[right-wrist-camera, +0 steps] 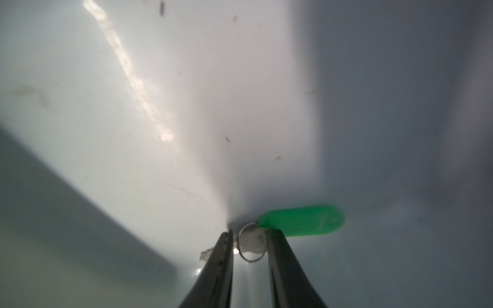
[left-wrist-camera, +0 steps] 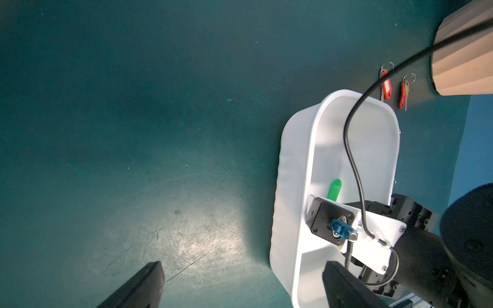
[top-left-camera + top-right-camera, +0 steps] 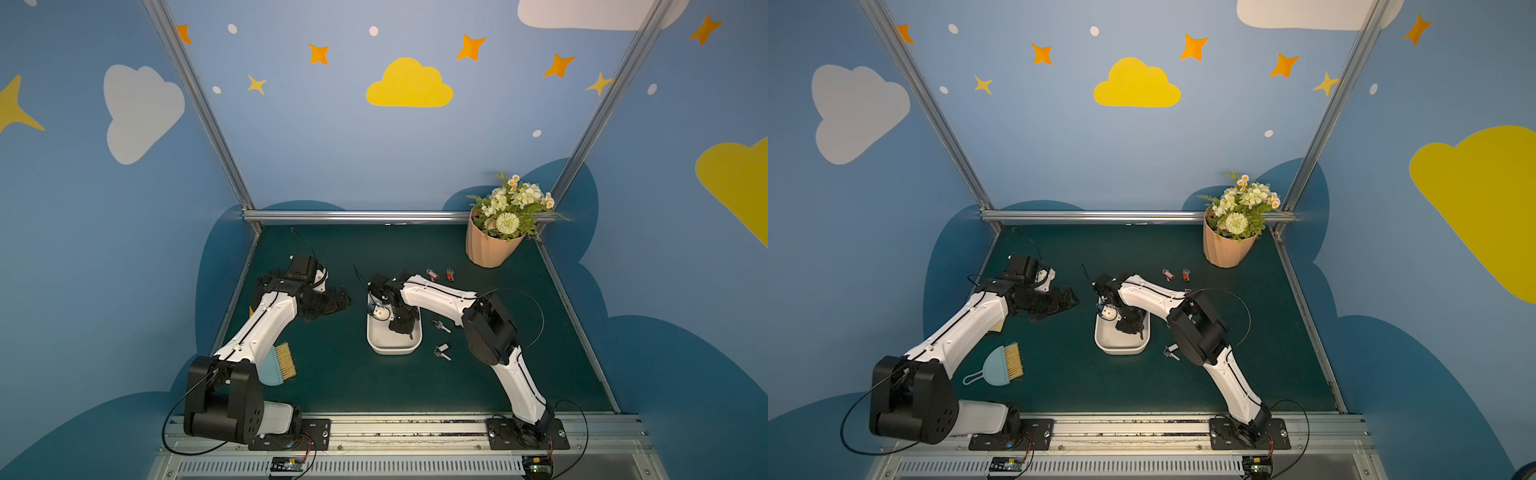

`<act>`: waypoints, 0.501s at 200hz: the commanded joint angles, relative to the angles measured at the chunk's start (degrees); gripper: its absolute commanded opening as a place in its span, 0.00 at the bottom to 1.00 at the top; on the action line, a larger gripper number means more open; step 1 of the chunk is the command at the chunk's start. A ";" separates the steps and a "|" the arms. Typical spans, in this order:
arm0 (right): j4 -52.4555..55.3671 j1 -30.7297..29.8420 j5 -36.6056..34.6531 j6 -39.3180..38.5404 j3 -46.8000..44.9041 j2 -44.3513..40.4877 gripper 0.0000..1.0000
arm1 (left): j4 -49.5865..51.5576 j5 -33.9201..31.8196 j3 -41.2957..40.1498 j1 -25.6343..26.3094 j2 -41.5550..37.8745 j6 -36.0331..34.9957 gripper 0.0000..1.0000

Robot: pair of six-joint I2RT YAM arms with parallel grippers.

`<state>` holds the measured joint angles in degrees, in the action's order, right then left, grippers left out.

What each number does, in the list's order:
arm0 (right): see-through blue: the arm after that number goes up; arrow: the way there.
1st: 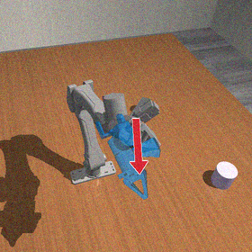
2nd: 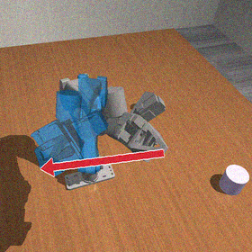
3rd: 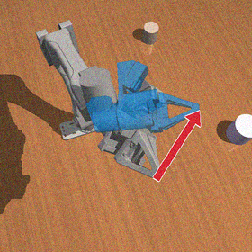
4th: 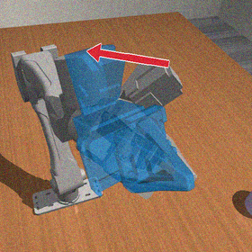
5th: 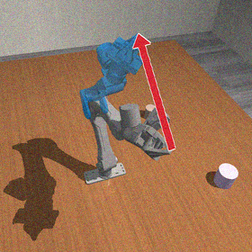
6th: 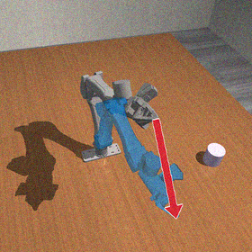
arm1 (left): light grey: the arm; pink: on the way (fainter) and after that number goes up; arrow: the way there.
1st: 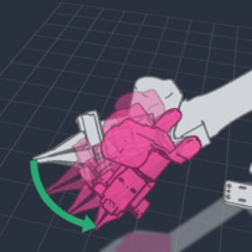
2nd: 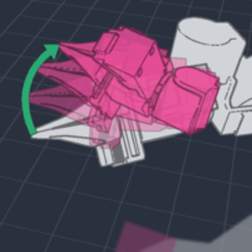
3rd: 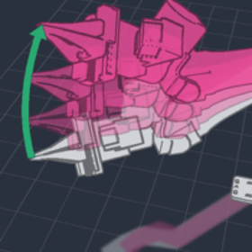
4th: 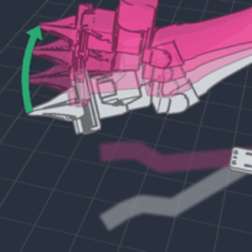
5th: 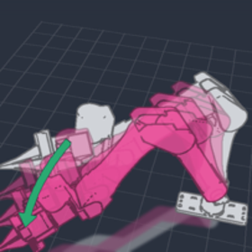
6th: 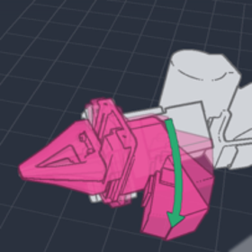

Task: Take the keys out of the storage box
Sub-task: Pick up the key from the storage box.

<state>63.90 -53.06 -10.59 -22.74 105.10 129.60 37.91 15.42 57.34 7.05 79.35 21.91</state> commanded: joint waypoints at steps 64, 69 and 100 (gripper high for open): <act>0.97 1.10 -2.30 1.56 2.46 -3.81 0.00 | -0.11 1.43 1.14 -0.24 0.78 0.60 0.99; 0.97 1.19 -2.46 1.56 2.48 -4.05 0.00 | -0.12 1.33 1.18 -0.25 0.82 0.59 0.99; 1.25 1.46 -2.25 1.86 2.95 -5.29 0.00 | -0.19 1.21 1.28 -0.30 0.63 0.69 0.99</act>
<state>63.92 -52.03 -12.62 -21.67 106.00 128.01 37.65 15.90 57.34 7.03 79.75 22.37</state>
